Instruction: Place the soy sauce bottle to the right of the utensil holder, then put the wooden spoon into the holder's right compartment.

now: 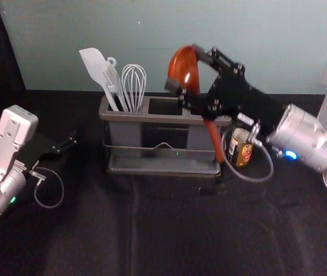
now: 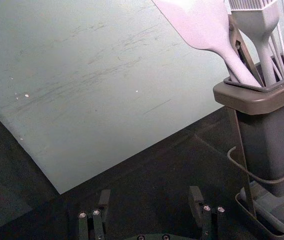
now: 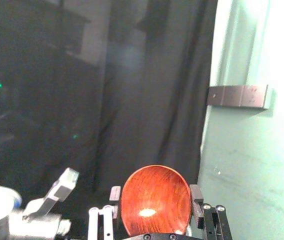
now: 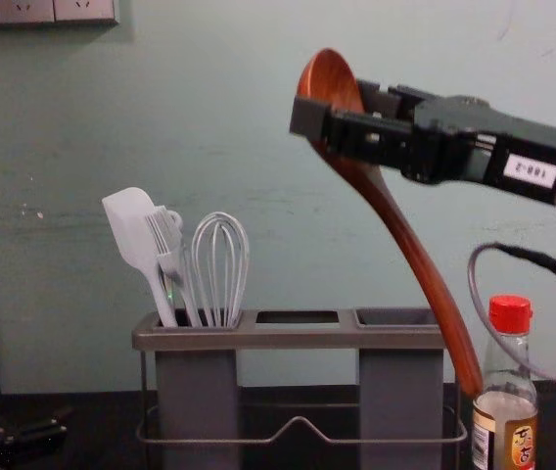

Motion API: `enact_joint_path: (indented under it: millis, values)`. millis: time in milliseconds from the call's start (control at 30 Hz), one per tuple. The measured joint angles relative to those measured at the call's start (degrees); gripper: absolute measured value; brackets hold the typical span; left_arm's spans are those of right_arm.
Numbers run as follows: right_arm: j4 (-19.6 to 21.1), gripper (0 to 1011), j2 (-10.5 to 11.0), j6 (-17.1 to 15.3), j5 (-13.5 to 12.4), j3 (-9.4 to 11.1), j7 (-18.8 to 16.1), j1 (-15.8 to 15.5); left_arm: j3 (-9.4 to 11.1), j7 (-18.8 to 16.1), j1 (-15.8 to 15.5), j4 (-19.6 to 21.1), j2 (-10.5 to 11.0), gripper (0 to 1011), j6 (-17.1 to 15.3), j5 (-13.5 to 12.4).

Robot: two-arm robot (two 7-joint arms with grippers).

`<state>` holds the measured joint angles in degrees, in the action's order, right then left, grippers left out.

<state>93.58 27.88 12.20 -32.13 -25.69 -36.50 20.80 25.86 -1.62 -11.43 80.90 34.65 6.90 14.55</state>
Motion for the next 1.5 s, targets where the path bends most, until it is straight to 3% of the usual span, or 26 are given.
enact_joint_path:
  millis: [300,567,867,1167,1500]
  values:
    - [-5.42,837,-3.07,0.34,0.19,0.59,-0.15,4.93,0.00,0.00,0.00,0.00,0.00,1005,0.00,0.00]
    - [-13.60,837,-6.55,-0.05,2.05,-0.10,-0.14,11.97,0.00,0.00,0.00,0.00,0.00,1005,0.00,0.00]
    - [-22.85,837,-10.02,0.43,3.59,-1.02,-0.99,17.69,0.00,0.00,0.00,0.00,0.00,1005,0.00,0.00]
    - [-29.48,837,-12.59,1.72,4.69,-1.63,-2.21,20.61,0.00,0.00,0.00,0.00,0.00,1005,0.00,0.00]
    - [-32.93,837,-14.01,2.52,5.31,-1.77,-3.02,21.73,0.00,0.00,0.00,0.00,0.00,1005,0.00,0.00]
